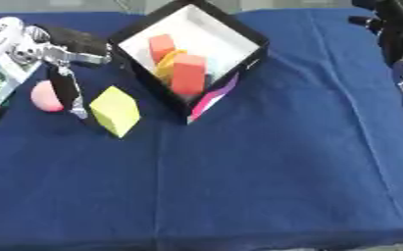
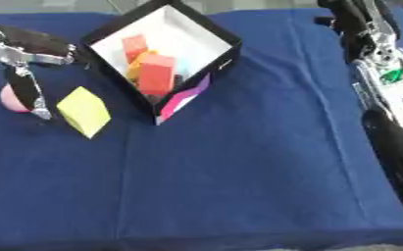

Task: Pick up objects on the table and place them in the box.

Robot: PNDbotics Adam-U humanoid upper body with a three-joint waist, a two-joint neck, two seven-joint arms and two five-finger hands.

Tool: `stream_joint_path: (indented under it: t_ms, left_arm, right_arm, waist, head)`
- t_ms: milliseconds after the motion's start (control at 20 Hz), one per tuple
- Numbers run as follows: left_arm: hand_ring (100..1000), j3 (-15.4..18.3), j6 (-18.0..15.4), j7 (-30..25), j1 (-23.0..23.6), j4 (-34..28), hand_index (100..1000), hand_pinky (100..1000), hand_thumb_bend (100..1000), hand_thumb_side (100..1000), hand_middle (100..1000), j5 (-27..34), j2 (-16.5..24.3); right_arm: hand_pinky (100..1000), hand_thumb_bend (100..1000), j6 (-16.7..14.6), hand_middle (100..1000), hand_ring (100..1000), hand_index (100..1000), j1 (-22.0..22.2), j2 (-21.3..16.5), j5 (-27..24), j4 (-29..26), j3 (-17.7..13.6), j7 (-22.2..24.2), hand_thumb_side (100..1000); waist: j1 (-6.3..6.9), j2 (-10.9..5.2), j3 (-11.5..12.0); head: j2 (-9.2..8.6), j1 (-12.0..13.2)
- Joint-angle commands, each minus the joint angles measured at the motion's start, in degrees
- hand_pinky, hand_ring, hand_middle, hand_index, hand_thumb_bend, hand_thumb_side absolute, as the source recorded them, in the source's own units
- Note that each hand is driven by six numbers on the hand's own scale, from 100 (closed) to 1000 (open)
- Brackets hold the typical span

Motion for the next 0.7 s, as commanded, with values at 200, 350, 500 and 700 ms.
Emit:
stream_joint_path:
  t_ms: [200, 350, 500, 700]
  left_arm:
    - [918, 1.1, -5.6, -5.3, -1.8, -0.3, 886, 918, 751, 151, 823, -0.9, -0.1]
    - [924, 1.3, -5.7, -5.2, -2.1, 0.3, 891, 924, 761, 186, 830, -1.4, -0.6]
    - [935, 1.4, -5.9, -5.2, -2.4, 0.8, 896, 929, 776, 252, 837, -2.1, -1.2]
    - [937, 1.4, -6.2, -5.4, -2.5, 1.2, 895, 930, 789, 257, 836, -2.7, -1.5]
  right_arm:
    - [823, 157, -0.1, 800, 902, 858, -1.0, -0.8, 0.0, -0.4, -0.4, 0.2, 600]
    - [823, 154, -0.1, 801, 903, 859, -1.1, -0.7, 0.0, -0.4, -0.3, 0.3, 599]
    - [823, 156, -0.1, 801, 903, 859, -1.1, -0.6, 0.0, -0.3, -0.3, 0.3, 602]
    - [823, 154, -0.1, 802, 903, 859, -1.1, -0.6, 0.0, -0.3, -0.3, 0.4, 603]
  waist:
    - [0.32, -1.05, 0.0]
    - [0.34, -1.04, -0.1]
    - [0.35, -1.04, -0.1]
    - [0.37, -1.05, -0.2]
  head:
    - [-0.13, 0.1]
    - [-0.13, 0.1]
    - [-0.13, 0.1]
    - [-0.13, 0.0]
